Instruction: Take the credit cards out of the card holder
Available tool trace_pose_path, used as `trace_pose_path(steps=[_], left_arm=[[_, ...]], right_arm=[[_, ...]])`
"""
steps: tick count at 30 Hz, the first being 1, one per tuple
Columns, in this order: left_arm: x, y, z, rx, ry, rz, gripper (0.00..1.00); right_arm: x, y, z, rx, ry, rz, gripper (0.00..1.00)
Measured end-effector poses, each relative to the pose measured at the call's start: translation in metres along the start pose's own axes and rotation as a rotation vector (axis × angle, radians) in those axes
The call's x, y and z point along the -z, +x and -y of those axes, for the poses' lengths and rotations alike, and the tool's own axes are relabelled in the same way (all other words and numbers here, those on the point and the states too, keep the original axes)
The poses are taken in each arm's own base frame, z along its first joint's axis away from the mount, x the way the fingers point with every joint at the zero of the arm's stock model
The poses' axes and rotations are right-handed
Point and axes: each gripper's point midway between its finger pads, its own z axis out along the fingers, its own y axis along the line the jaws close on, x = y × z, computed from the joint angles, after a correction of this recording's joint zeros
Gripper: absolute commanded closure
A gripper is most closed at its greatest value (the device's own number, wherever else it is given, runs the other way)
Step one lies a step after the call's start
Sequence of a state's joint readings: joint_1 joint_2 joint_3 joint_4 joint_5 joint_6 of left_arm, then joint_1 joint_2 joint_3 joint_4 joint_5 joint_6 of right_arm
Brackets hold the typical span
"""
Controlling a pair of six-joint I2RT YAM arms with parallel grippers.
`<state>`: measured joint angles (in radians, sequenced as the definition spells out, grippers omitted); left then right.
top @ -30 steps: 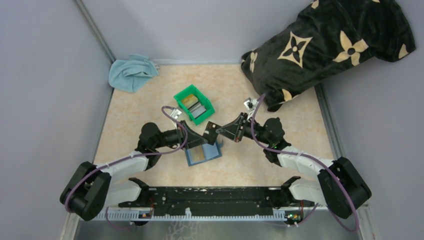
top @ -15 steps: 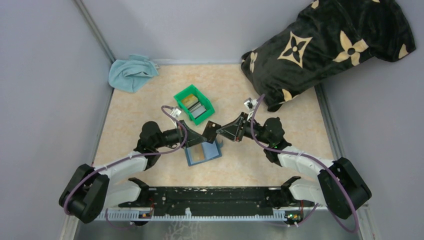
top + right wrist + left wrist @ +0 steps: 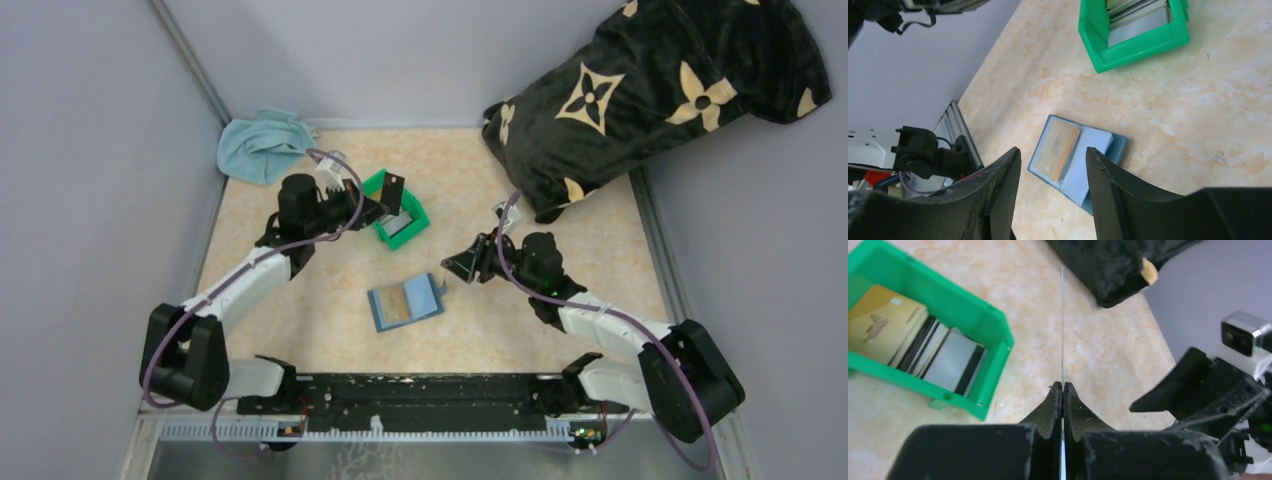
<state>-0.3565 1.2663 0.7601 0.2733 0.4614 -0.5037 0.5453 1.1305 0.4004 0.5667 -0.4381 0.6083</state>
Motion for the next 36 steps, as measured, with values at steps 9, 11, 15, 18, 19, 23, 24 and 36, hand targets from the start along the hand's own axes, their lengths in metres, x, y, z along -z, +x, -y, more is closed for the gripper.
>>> trace_pose_path(steps=[9, 11, 15, 18, 19, 23, 24, 36], left_arm=[[-0.037, 0.012, -0.072, 0.222, -0.074, -0.257, 1.00], [-0.043, 0.015, -0.083, 0.253, -0.084, -0.306, 1.00], [-0.049, 0.015, -0.098, 0.283, -0.122, -0.366, 1.00], [-0.050, 0.004, -0.111, 0.280, -0.158, -0.382, 1.00], [-0.049, 0.002, -0.115, 0.280, -0.169, -0.384, 1.00], [-0.044, -0.001, -0.133, 0.295, -0.212, -0.418, 1.00], [-0.044, -0.001, -0.137, 0.298, -0.219, -0.428, 1.00], [-0.044, 0.027, -0.159, 0.350, -0.277, -0.566, 1.00]], right_arm=[[-0.001, 0.008, 0.016, 0.009, 0.064, -0.019, 0.50], [-0.001, 0.007, 0.017, 0.014, 0.070, -0.017, 0.50], [-0.001, 0.009, 0.020, 0.021, 0.078, -0.025, 0.50], [0.000, 0.012, 0.022, 0.021, 0.086, -0.034, 0.51], [0.000, 0.012, 0.022, 0.023, 0.087, -0.036, 0.51], [-0.001, 0.015, 0.024, 0.021, 0.092, -0.043, 0.51], [-0.001, 0.016, 0.026, 0.018, 0.095, -0.048, 0.51], [-0.005, 0.028, 0.037, -0.002, 0.122, -0.085, 0.51]])
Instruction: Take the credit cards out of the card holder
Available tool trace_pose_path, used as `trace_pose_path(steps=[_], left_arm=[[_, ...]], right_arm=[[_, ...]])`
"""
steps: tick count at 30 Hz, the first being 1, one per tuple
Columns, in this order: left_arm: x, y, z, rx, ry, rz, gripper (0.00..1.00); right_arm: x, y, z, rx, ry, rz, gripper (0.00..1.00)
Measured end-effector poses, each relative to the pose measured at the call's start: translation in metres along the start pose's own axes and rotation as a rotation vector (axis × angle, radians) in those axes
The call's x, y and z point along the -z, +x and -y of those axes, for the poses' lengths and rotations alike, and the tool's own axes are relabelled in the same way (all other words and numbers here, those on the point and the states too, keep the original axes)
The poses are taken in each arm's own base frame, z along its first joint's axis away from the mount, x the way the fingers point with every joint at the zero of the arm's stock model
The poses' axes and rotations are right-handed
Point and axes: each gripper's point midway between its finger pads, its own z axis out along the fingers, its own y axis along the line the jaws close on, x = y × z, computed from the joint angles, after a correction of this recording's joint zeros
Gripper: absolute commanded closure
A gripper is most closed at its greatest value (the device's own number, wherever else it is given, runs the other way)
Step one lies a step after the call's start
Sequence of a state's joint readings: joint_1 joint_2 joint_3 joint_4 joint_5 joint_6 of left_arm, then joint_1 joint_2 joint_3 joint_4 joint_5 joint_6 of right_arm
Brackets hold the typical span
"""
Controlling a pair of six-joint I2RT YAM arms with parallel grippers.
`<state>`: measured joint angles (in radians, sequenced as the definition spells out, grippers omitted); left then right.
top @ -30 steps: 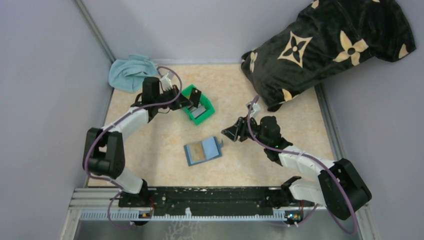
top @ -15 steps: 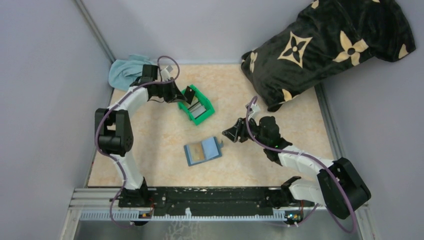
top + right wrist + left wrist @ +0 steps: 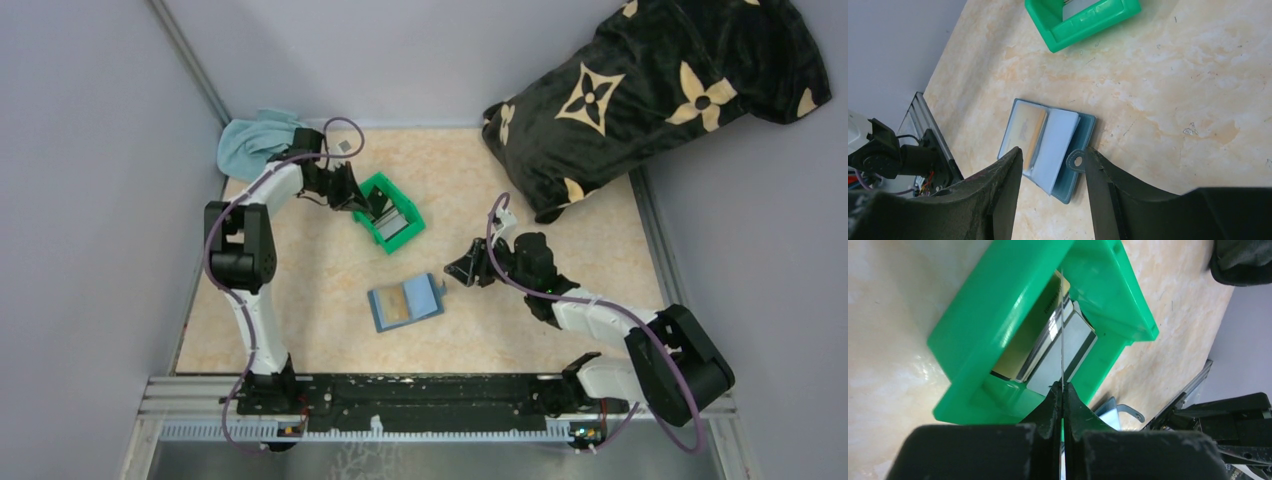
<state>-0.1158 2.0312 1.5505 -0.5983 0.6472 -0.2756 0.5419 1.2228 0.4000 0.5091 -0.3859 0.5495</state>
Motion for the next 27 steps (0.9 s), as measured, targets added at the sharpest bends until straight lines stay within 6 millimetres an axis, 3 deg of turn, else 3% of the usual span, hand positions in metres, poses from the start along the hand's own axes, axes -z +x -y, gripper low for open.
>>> trace_pose_path(steps=[3, 8, 10, 18, 22, 25, 27], left_arm=[[-0.001, -0.008, -0.002, -0.002, -0.022, -0.001, 0.92], [0.001, -0.022, -0.005, -0.019, -0.062, 0.017, 0.60], [0.004, -0.028, -0.004, -0.024, -0.076, 0.027, 0.56], [0.008, -0.038, -0.002, -0.029, -0.095, 0.063, 0.55], [0.022, -0.039, 0.005, -0.039, -0.106, 0.098, 0.56], [0.043, -0.047, 0.020, -0.075, -0.106, 0.167, 0.58], [0.059, -0.052, 0.034, -0.103, -0.095, 0.222, 0.60]], right_arm=[[0.000, 0.000, 0.000, 0.000, 0.000, 0.001, 0.51], [-0.001, 0.001, 0.001, -0.001, 0.005, -0.001, 0.51], [-0.002, 0.002, 0.003, -0.004, 0.010, -0.005, 0.51], [-0.005, 0.005, 0.008, -0.007, 0.019, -0.012, 0.51], [-0.007, 0.009, 0.011, -0.011, 0.025, -0.023, 0.51], [-0.008, 0.010, 0.012, -0.010, 0.028, -0.032, 0.59], [-0.013, 0.005, 0.011, -0.005, 0.023, -0.028, 0.70]])
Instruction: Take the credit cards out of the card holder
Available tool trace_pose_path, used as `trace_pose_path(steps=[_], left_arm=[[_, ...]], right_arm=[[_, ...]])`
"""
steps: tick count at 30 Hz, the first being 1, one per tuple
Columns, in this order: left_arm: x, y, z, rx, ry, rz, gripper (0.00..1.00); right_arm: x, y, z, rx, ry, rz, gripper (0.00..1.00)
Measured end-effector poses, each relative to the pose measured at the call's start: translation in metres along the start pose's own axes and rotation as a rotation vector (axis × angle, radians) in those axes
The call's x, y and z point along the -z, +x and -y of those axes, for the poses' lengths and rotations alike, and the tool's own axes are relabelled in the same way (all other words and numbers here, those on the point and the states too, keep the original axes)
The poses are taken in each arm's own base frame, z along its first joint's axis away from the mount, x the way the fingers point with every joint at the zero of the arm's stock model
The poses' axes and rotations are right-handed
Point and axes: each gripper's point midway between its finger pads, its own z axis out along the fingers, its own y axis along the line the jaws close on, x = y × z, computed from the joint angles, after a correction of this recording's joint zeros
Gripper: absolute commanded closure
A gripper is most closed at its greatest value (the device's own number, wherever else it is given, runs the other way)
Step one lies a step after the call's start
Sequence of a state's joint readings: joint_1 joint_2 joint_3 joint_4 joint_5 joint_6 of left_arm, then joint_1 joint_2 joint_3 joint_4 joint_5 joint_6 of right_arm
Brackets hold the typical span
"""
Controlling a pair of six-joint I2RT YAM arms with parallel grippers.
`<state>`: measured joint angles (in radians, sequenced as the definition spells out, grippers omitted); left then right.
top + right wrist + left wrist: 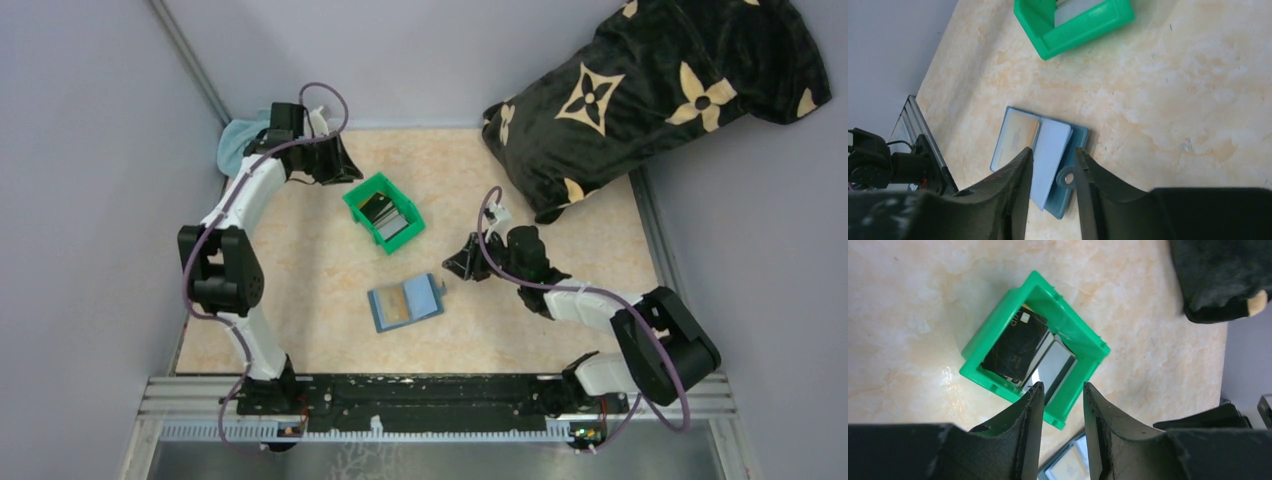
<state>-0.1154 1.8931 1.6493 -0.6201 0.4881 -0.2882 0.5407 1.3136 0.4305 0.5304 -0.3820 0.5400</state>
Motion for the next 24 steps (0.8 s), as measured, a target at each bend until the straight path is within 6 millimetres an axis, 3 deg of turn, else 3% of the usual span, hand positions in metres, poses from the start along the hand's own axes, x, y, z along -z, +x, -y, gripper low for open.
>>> trace_pose_path(steps=[3, 6, 11, 14, 15, 19, 24], left_arm=[[0.023, -0.008, 0.019, -0.041, 0.030, 0.079, 0.62], [0.038, -0.001, 0.037, -0.093, 0.057, 0.145, 0.64], [0.045, 0.043, 0.073, -0.258, 0.011, 0.252, 0.61], [0.056, 0.080, 0.100, -0.369, 0.043, 0.361, 0.45], [0.062, 0.088, 0.099, -0.372, 0.047, 0.394, 0.43], [0.072, 0.092, 0.062, -0.283, -0.036, 0.495, 0.36], [0.070, 0.091, 0.045, -0.207, -0.098, 0.519, 0.35]], right_arm=[[-0.010, -0.018, -0.007, 0.012, -0.018, 0.020, 0.89], [-0.024, -0.038, -0.014, 0.026, -0.035, 0.042, 1.00], [-0.046, -0.061, -0.023, 0.074, -0.042, 0.055, 1.00], [-0.060, -0.069, -0.031, 0.125, -0.029, 0.048, 1.00], [-0.065, -0.072, -0.033, 0.139, -0.025, 0.046, 0.99], [-0.085, -0.083, -0.030, 0.165, 0.016, 0.042, 0.73], [-0.115, -0.087, 0.006, 0.221, 0.173, -0.009, 0.53]])
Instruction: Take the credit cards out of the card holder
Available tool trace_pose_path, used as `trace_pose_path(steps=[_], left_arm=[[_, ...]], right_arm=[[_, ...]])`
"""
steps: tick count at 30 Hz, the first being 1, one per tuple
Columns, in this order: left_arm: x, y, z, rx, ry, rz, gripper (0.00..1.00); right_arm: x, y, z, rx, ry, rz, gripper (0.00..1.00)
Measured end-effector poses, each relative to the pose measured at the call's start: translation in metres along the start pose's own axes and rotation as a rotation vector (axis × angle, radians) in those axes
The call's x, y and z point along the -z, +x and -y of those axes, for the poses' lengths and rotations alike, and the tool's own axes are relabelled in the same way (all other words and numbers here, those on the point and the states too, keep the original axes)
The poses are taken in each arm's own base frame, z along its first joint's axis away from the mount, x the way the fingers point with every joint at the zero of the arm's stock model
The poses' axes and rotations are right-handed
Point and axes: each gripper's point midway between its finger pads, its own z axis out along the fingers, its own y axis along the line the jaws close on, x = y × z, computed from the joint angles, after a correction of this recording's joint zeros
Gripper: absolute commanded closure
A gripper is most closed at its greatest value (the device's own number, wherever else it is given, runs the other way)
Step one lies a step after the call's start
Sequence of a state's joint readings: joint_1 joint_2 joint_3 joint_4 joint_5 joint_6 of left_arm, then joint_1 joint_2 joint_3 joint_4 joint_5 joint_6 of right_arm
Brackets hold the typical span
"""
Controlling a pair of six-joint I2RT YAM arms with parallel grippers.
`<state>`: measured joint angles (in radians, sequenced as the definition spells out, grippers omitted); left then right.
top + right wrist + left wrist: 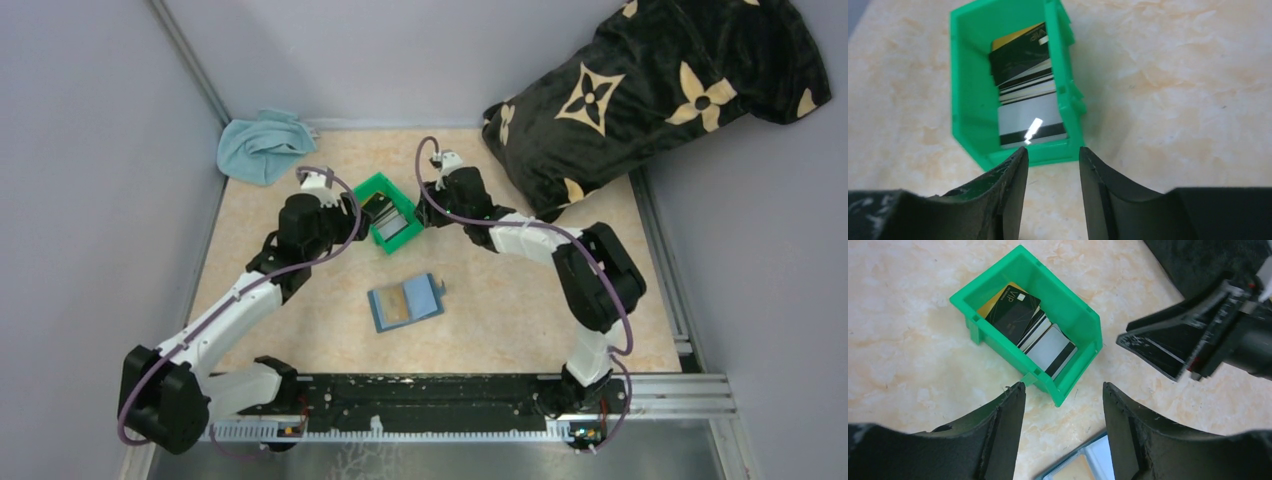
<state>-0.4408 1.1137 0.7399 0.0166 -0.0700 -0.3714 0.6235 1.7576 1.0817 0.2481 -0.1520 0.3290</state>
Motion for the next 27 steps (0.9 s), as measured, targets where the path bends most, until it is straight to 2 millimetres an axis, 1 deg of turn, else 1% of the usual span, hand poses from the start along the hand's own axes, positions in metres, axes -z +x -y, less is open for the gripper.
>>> trace_pose_path(steps=[2, 4, 8, 11, 16, 18, 20, 22, 24, 26, 27], left_arm=[[0.002, -0.002, -0.002, 0.007, -0.010, 0.012, 0.35], [0.004, -0.005, -0.002, 0.012, -0.014, 0.025, 0.35], [0.008, -0.010, -0.002, 0.024, -0.016, 0.048, 0.35], [0.010, -0.008, -0.003, 0.027, -0.017, 0.049, 0.34], [0.014, -0.003, -0.007, 0.028, -0.027, 0.043, 0.34], [0.014, -0.003, -0.007, 0.029, -0.029, 0.046, 0.34], [0.015, -0.003, -0.007, 0.029, -0.030, 0.046, 0.34], [0.015, -0.003, -0.008, 0.028, -0.031, 0.044, 0.33], [0.015, -0.002, -0.008, 0.028, -0.032, 0.042, 0.33], [0.014, -0.002, -0.008, 0.028, -0.033, 0.041, 0.33], [0.014, -0.001, -0.008, 0.028, -0.033, 0.039, 0.33]], right_arm=[[-0.012, 0.000, 0.010, 0.037, 0.048, -0.028, 0.52], [-0.028, -0.005, 0.016, 0.091, 0.090, -0.051, 0.52], [-0.053, -0.021, 0.021, 0.169, 0.137, -0.065, 0.52], [-0.067, -0.030, 0.025, 0.211, 0.158, -0.072, 0.53], [-0.088, -0.033, 0.031, 0.246, 0.171, -0.094, 0.59], [-0.093, -0.034, 0.032, 0.254, 0.175, -0.098, 0.61], [-0.098, -0.032, 0.035, 0.259, 0.185, -0.108, 0.64], [-0.101, -0.024, 0.041, 0.259, 0.203, -0.128, 0.66], [-0.101, -0.017, 0.046, 0.256, 0.214, -0.150, 0.72], [-0.100, -0.015, 0.048, 0.253, 0.218, -0.158, 0.72], [-0.100, -0.015, 0.049, 0.253, 0.220, -0.158, 0.70]])
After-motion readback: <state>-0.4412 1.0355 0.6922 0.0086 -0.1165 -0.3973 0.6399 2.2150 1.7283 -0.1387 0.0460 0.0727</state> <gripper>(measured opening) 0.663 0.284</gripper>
